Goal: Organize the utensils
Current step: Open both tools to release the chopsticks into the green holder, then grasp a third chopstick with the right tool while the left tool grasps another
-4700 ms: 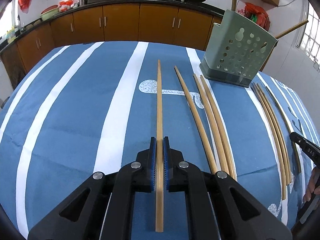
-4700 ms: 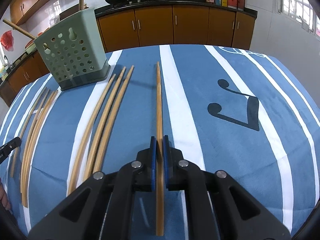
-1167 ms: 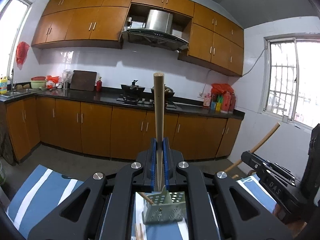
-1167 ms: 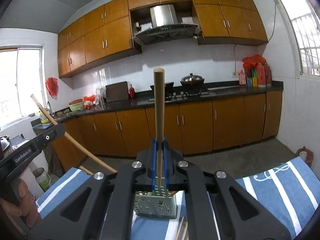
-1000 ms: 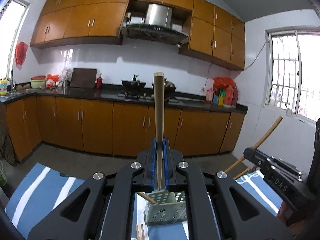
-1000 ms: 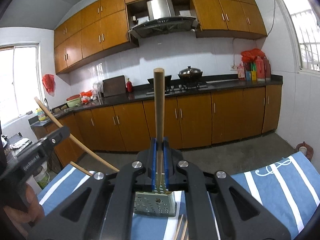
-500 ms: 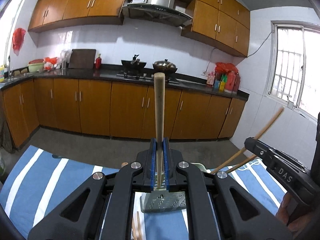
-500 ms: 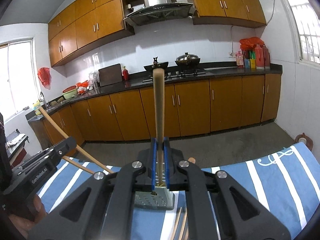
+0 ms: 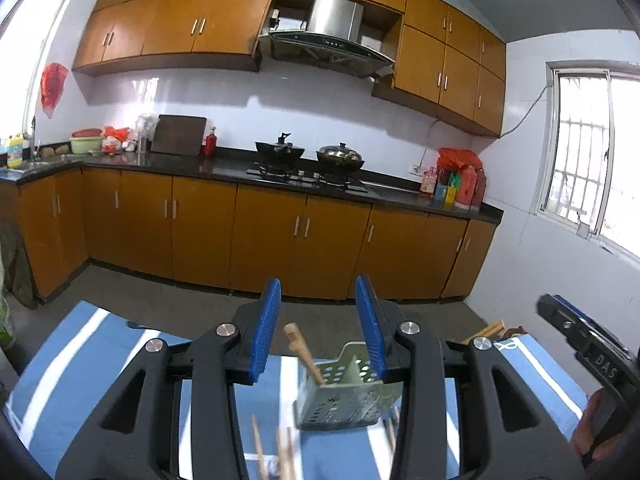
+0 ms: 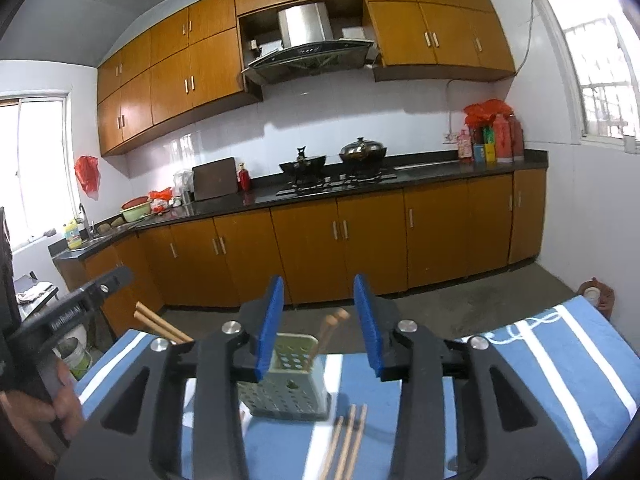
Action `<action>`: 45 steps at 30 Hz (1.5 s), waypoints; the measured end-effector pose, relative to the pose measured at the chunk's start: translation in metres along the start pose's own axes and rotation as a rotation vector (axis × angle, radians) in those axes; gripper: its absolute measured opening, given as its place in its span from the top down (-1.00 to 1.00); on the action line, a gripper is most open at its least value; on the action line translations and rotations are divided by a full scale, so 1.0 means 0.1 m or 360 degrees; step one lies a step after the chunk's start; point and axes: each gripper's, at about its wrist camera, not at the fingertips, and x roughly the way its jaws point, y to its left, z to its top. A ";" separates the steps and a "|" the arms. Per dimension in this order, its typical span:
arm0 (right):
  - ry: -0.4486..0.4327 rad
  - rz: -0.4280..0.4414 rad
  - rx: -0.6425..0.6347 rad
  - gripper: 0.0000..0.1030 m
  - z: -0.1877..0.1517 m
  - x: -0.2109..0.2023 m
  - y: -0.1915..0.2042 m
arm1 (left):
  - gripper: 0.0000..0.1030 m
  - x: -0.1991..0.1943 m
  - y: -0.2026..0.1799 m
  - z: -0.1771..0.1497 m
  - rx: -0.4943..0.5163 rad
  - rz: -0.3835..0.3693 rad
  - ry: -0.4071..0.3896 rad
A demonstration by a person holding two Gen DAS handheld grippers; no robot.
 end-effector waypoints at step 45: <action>0.0964 -0.0353 0.0164 0.85 -2.14 0.55 -0.59 | 0.40 0.08 0.47 -2.10 -0.0040 0.0118 0.0863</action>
